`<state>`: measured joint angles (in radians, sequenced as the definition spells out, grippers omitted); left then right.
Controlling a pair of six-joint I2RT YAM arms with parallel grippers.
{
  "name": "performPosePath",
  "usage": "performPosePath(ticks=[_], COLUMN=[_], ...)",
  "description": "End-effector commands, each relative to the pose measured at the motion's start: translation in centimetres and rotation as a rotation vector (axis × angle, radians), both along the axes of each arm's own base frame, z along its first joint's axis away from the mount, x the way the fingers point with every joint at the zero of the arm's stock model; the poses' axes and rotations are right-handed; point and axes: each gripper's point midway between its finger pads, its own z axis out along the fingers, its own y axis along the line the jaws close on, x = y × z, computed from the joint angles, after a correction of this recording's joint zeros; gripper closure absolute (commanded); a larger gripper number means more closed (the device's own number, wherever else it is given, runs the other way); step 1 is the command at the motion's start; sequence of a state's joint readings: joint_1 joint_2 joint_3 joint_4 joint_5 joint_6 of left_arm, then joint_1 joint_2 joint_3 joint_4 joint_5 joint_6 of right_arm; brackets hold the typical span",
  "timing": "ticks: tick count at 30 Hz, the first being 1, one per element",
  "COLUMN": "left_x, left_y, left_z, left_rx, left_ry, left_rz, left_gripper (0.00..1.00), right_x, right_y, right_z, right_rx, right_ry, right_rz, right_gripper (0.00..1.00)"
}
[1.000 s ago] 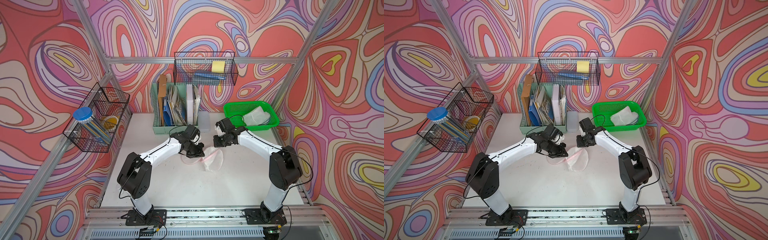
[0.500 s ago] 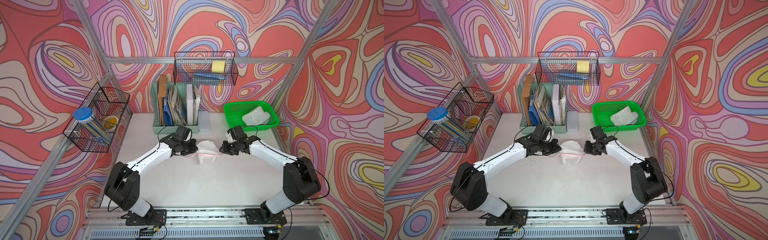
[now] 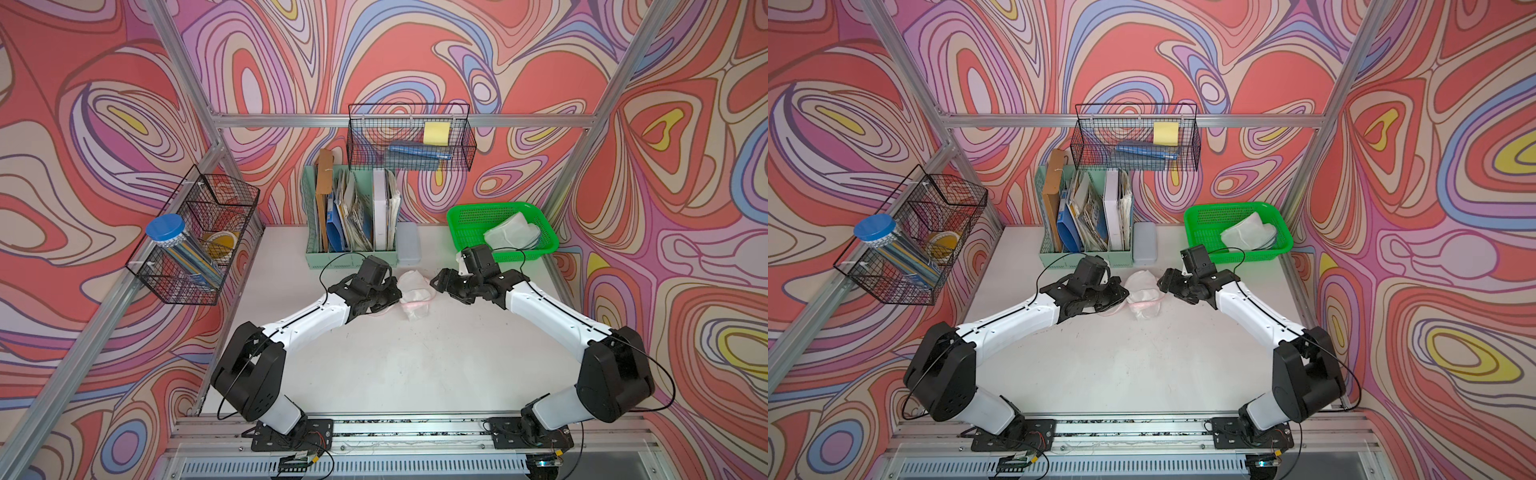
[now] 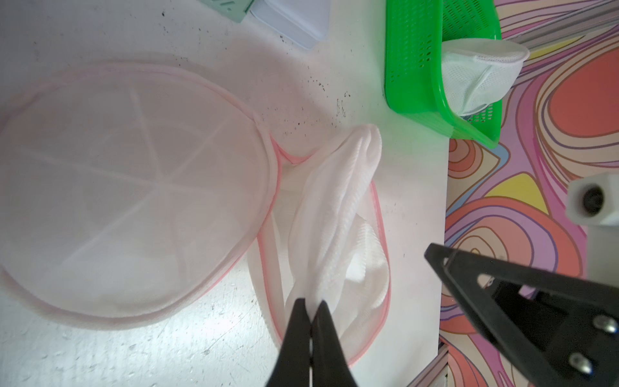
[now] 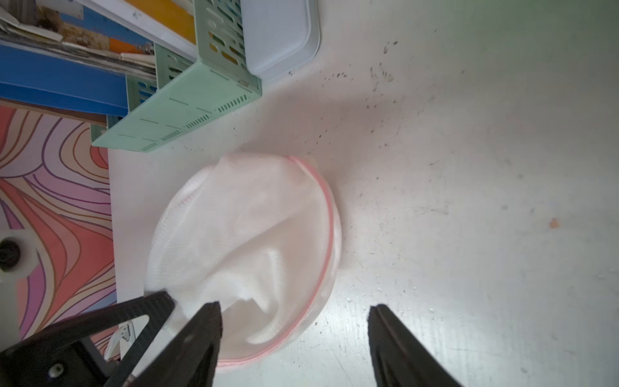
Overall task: Turn the laundry bag inside out
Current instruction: Turn over the laundry bag at the center of the board.
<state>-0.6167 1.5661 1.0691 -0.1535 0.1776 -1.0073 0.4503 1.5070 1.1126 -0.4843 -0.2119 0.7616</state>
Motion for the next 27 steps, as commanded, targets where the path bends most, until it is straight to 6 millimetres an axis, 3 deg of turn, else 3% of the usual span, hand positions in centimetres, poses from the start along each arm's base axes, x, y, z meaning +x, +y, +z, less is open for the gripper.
performPosePath(ticks=[1, 8, 18, 21, 25, 27], left_x=[1.4, 1.2, 0.9, 0.9, 1.0, 1.3], left_y=[-0.3, -0.9, -1.2, -1.3, -1.1, -0.8], left_z=[0.3, -0.1, -0.2, -0.2, -0.2, 0.4], left_rx=[0.005, 0.015, 0.018, 0.016, 0.02, 0.027], left_ry=[-0.056, -0.07, -0.072, -0.073, -0.07, -0.083], left_rz=[0.057, 0.048, 0.042, 0.042, 0.055, 0.071], left_gripper=[1.0, 1.0, 1.0, 1.0, 1.0, 1.0], right_x=[-1.7, -3.0, -1.9, -2.1, -2.5, -3.0], right_y=[2.3, 3.4, 5.1, 5.4, 5.1, 4.9], right_z=[-0.6, -1.5, -2.1, -2.6, -2.4, -2.7], right_rx=[0.084, 0.123, 0.185, 0.198, 0.206, 0.196], right_ry=[0.079, 0.169, 0.192, 0.204, 0.203, 0.212], right_rz=[-0.047, -0.1, -0.109, -0.108, -0.109, -0.105], right_gripper=[0.35, 0.43, 0.56, 0.69, 0.99, 1.0])
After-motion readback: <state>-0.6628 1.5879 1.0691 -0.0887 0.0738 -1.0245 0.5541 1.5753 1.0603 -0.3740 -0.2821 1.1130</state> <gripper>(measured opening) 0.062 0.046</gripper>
